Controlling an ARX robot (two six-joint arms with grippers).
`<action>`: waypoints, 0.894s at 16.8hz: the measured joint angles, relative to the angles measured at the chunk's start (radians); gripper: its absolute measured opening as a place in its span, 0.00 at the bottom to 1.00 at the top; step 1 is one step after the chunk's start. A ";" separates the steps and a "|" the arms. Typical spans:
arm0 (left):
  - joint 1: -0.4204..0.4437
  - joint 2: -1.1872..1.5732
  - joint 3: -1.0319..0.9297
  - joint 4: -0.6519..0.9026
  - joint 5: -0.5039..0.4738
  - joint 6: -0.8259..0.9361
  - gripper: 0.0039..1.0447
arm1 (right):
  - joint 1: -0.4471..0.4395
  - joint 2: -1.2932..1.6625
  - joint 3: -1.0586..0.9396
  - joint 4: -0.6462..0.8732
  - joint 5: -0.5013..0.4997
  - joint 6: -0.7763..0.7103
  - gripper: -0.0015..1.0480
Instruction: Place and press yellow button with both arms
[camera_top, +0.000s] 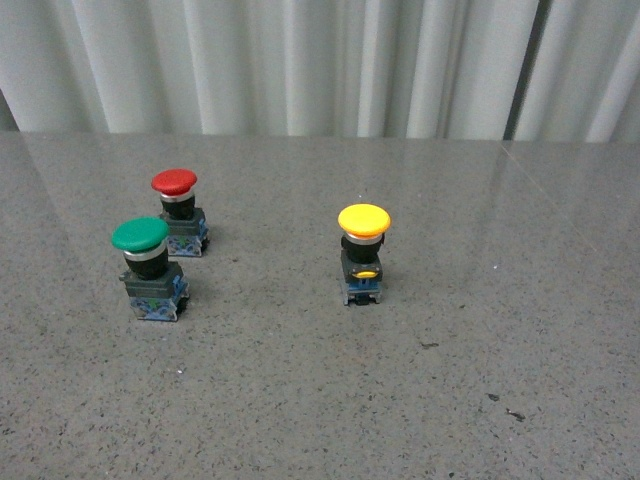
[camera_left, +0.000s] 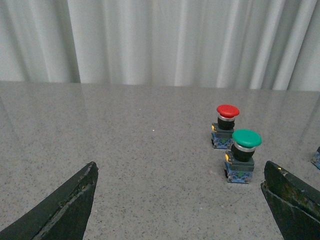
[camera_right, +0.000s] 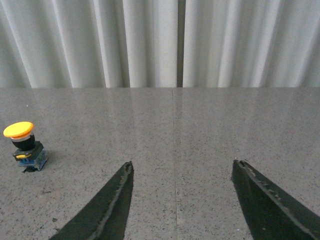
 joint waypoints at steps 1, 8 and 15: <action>0.000 0.000 0.000 0.000 0.000 0.000 0.94 | 0.000 0.000 0.000 0.000 0.000 0.000 0.63; 0.000 0.000 0.000 0.000 0.000 0.000 0.94 | 0.000 0.000 0.000 0.000 0.000 0.000 0.94; 0.000 0.000 0.000 0.000 0.000 0.000 0.94 | 0.000 0.000 0.000 0.000 0.000 0.000 0.94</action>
